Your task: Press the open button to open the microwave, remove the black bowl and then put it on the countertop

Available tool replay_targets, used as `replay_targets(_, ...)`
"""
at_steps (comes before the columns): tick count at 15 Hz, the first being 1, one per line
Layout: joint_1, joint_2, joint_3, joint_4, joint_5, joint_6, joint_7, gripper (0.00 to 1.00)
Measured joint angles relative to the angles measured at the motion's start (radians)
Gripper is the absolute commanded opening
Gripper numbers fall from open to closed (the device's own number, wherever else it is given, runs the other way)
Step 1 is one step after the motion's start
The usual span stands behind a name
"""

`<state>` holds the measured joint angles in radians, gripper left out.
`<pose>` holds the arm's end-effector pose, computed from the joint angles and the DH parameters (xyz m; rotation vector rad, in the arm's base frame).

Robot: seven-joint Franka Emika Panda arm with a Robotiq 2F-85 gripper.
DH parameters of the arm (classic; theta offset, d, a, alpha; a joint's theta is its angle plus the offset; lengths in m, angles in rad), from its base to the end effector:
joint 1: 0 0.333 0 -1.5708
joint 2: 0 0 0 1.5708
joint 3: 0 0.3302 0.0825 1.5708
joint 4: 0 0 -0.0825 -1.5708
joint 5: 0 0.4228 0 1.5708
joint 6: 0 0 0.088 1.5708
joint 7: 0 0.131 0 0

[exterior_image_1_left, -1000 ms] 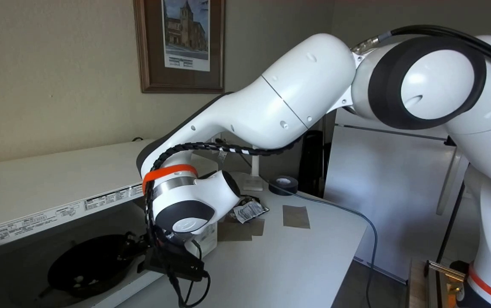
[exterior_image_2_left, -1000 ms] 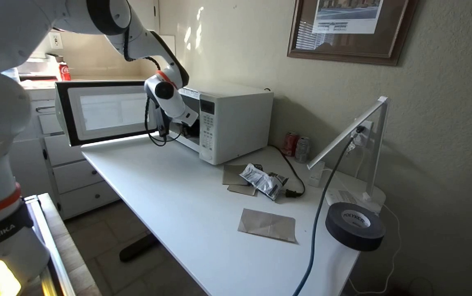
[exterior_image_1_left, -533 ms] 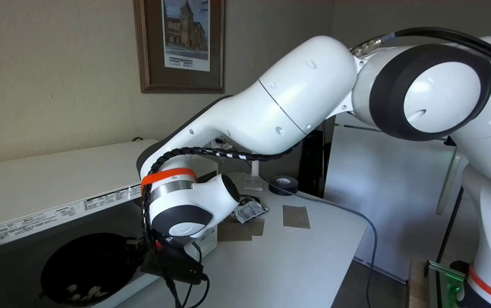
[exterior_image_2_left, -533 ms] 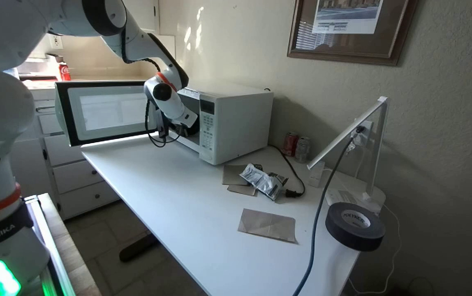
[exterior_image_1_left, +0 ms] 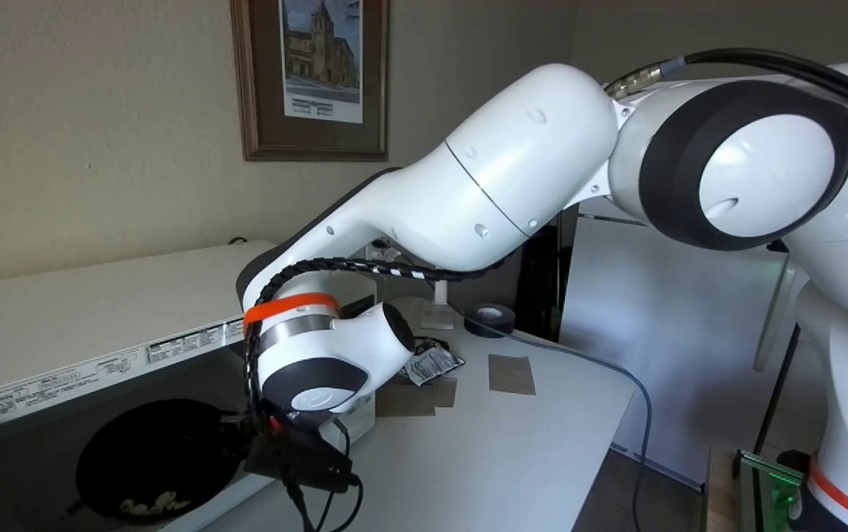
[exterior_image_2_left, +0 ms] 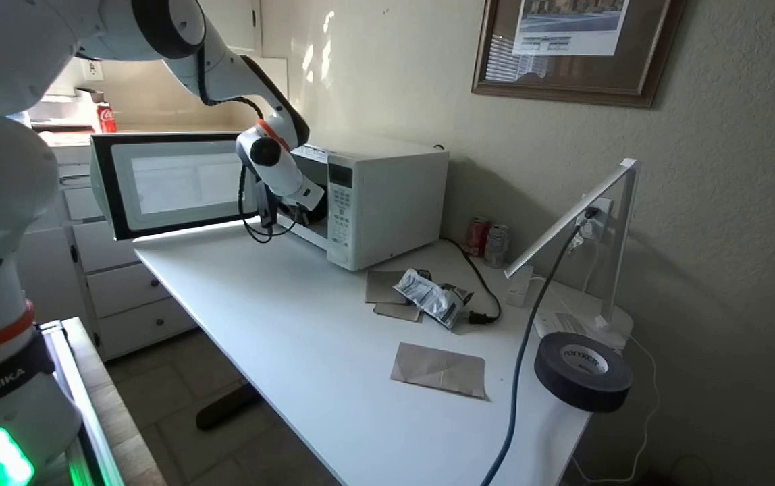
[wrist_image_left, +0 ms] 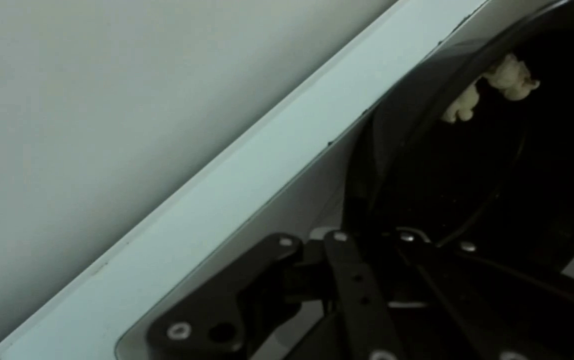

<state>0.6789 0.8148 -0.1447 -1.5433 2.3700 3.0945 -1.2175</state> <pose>0.6359 0.3222 0.1320 -2.3737 0.6234 -0.7594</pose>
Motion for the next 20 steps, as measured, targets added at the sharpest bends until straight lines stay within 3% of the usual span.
replay_targets(3, -0.004, -0.005, 0.007, -0.003, -0.018, 0.010, 0.000, 0.02)
replay_targets(6, -0.038, -0.026, 0.063, -0.023, -0.092, 0.058, 0.021, 0.02)
replay_targets(16, -0.275, -0.147, 0.339, -0.174, -0.303, 0.110, 0.066, 0.02)
replay_targets(20, -0.333, -0.210, 0.389, -0.291, -0.466, 0.098, 0.154, 0.02)
